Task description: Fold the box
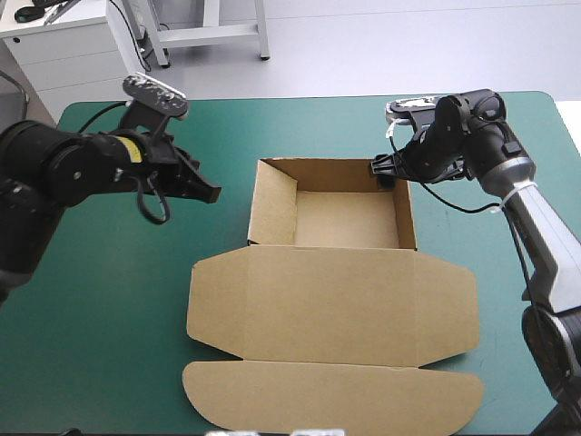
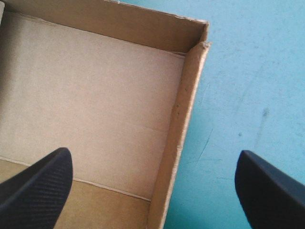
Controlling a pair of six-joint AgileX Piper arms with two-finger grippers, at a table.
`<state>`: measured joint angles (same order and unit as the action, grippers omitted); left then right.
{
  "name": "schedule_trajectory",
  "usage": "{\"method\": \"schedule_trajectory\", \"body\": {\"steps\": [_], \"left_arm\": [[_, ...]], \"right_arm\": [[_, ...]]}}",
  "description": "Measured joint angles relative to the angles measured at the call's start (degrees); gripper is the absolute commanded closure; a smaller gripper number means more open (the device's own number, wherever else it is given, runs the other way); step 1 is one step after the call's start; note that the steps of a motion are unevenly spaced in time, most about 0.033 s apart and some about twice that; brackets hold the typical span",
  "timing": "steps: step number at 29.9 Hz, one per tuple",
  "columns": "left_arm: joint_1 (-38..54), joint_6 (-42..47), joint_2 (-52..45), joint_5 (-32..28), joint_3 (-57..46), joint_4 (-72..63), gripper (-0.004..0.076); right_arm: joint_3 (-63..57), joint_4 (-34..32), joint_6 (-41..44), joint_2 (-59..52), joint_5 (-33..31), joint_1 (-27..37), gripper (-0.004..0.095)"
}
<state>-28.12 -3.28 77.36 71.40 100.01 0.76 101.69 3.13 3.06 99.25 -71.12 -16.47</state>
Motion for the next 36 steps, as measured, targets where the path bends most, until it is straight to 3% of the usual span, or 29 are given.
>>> {"method": "schedule_trajectory", "body": {"steps": [17, 25, 29, 35, 36], "left_arm": [[0.00, 0.07, -33.94, 0.08, -38.99, -6.70, 0.0731], [0.00, 0.13, -45.17, 0.15, -47.05, -8.55, 0.0731], [0.00, 0.32, -46.78, 0.15, -47.21, -8.55, 0.0731], [0.00, 0.47, -46.77, 0.15, -47.61, -8.21, 0.0731], [0.00, 0.47, -46.77, 0.15, -47.61, -7.98, 0.0731]], "right_arm": [[0.00, -1.43, 0.92, 2.43, -0.11, 0.00, 0.0076], [0.00, -1.20, 1.69, 9.94, 0.12, 0.00, 0.0101], [0.00, -1.09, 2.06, 12.67, 0.35, 0.00, 0.0322], [0.00, -1.15, 2.87, 14.34, 0.55, 0.00, 0.0932], [0.00, -1.46, 2.89, 14.34, 0.54, 0.00, 0.0919]]}}
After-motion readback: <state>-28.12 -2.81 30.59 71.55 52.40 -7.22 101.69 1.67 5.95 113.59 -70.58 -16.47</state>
